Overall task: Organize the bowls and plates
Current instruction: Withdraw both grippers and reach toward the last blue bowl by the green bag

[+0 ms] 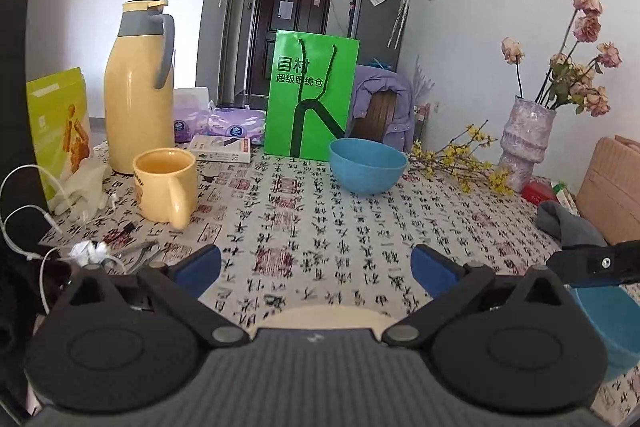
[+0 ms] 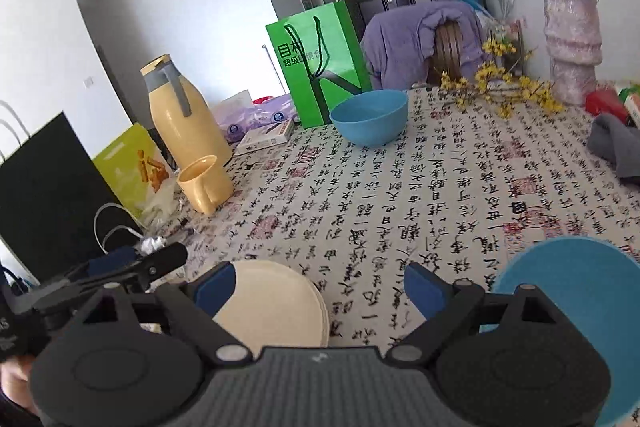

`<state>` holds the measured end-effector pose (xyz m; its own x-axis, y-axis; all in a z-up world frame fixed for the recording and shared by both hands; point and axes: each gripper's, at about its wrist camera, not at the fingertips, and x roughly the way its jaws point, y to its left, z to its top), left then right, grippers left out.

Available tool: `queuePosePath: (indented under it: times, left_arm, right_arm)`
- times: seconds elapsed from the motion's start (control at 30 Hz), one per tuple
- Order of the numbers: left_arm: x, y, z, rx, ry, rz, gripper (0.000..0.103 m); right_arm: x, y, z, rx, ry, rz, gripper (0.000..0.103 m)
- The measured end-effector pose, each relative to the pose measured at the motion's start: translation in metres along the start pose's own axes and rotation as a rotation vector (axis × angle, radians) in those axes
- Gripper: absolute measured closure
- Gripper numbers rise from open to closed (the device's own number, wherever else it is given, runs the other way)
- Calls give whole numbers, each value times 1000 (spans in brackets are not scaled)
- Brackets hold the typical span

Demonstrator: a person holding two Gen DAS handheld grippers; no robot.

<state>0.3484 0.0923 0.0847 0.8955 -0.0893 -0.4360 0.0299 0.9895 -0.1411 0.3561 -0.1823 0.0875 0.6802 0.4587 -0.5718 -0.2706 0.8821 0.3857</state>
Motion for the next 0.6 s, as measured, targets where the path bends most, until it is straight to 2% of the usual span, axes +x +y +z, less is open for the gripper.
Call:
queuePosePath:
  times: [0.1, 0.2, 0.27, 0.37, 0.47, 0.6]
  left_arm:
    - [31, 10, 25, -40, 30, -20, 0]
    - [62, 16, 49, -59, 51, -35, 0]
    - [85, 19, 62, -82, 81, -60, 0]
    - [130, 25, 80, -143, 168, -83, 0]
    - [177, 30, 92, -197, 238, -152, 0]
    - [235, 33, 102, -245, 261, -123, 0]
  right_arm:
    - [24, -17, 37, 124, 40, 53, 12]
    - [51, -29, 70, 191, 68, 55, 12]
    - [73, -34, 92, 186, 70, 27, 12]
    - [113, -49, 120, 200, 91, -4, 12]
    - [157, -71, 144, 255, 122, -22, 13]
    - [211, -103, 172, 321, 143, -80, 14]
